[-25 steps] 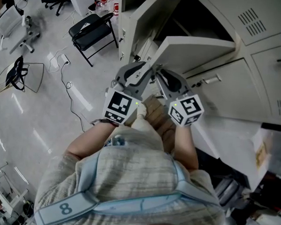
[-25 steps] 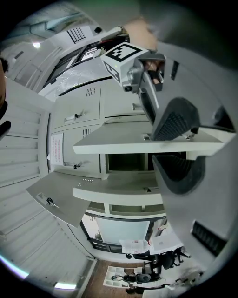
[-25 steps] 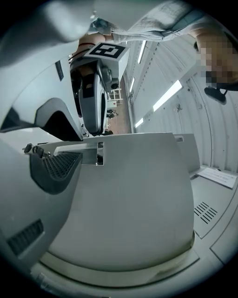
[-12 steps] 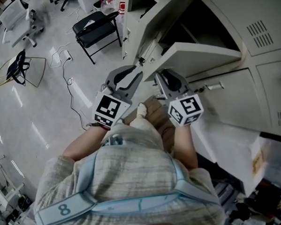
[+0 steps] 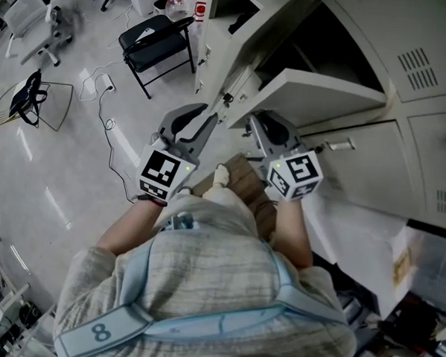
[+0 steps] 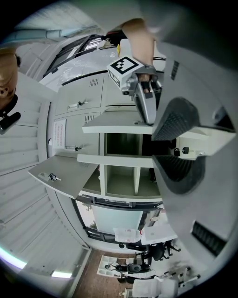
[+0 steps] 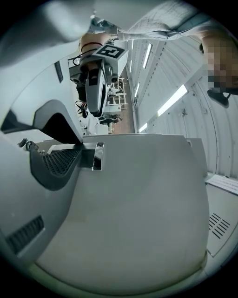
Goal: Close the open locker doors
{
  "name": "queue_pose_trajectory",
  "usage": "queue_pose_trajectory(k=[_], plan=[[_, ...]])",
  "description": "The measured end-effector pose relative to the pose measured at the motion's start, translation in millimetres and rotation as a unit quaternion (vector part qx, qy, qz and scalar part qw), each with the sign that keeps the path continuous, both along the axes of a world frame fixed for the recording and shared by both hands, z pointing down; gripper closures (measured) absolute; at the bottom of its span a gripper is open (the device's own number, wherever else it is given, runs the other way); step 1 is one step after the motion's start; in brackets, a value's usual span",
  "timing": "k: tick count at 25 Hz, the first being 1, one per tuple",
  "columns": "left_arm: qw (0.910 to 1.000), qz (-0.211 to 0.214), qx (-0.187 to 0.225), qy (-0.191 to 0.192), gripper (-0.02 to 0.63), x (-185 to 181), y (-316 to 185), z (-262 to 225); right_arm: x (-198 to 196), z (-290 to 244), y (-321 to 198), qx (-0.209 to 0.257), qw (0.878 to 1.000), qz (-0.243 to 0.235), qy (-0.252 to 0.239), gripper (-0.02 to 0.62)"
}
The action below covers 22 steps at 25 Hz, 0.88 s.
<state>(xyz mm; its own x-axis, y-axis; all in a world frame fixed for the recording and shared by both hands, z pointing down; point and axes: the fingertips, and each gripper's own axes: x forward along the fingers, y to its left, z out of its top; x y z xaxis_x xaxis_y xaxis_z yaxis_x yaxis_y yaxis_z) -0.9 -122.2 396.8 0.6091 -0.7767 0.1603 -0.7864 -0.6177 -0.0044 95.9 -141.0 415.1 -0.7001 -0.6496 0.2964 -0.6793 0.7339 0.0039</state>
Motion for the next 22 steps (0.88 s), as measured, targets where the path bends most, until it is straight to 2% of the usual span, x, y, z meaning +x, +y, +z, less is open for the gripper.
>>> queue_pose_trajectory(k=[10, 14, 22], plan=[[0.9994, -0.032, -0.007, 0.014, 0.512, -26, -8, 2, -7, -1, -23, 0.029, 0.999, 0.016, 0.01, 0.561], [0.9993, -0.035, 0.006, 0.008, 0.512, -31, -11, -3, -7, 0, -38, 0.036, 0.998, 0.052, 0.013, 0.561], [0.9994, -0.034, -0.007, 0.008, 0.512, -35, -10, 4, -9, 0, -67, 0.054, 0.993, 0.105, 0.02, 0.561]])
